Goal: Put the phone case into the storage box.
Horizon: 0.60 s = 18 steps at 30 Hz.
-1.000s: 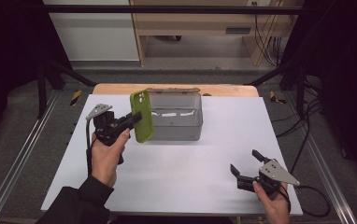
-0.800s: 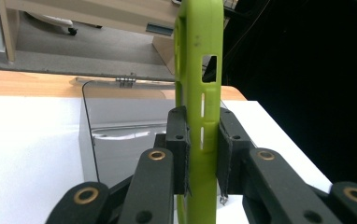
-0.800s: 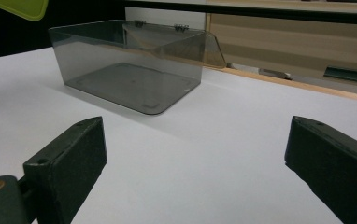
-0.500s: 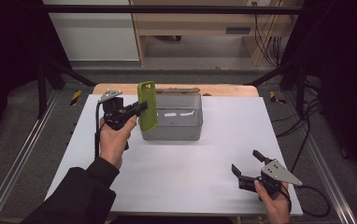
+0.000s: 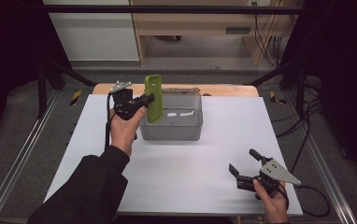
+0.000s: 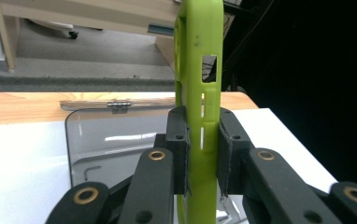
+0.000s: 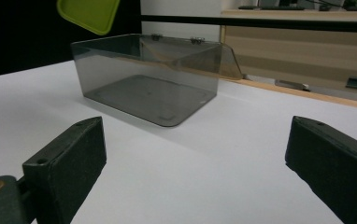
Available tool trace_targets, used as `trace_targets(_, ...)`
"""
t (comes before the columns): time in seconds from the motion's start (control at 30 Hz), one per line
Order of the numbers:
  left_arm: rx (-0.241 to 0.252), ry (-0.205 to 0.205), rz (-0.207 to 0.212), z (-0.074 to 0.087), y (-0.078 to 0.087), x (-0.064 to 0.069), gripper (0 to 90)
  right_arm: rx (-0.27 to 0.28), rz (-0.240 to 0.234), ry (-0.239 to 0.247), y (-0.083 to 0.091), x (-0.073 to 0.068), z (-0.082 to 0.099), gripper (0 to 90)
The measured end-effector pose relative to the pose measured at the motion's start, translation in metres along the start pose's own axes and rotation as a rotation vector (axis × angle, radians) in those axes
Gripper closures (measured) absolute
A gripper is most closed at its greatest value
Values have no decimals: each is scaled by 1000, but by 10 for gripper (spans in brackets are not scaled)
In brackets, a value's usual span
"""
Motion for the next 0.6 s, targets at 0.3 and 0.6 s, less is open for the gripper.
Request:
trace_targets(0.3,-32,-8,-37,1,-9,-8,775,42,-22,31,-3,-6,0,47)
trace_targets(0.6,-58,-105,-95,-3,-18,-10,776,37,-31,46,-4,-9,-1,47)
Point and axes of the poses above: each handheld gripper's, and its own axes: y roughly backward along the jaws, z roughly out of its underside, x roughly to its right, the point moved 1 cm from there along -y, roughly forward along the jaws, and after that the axes turned 1 degree about -z, right-handed, at the moved point
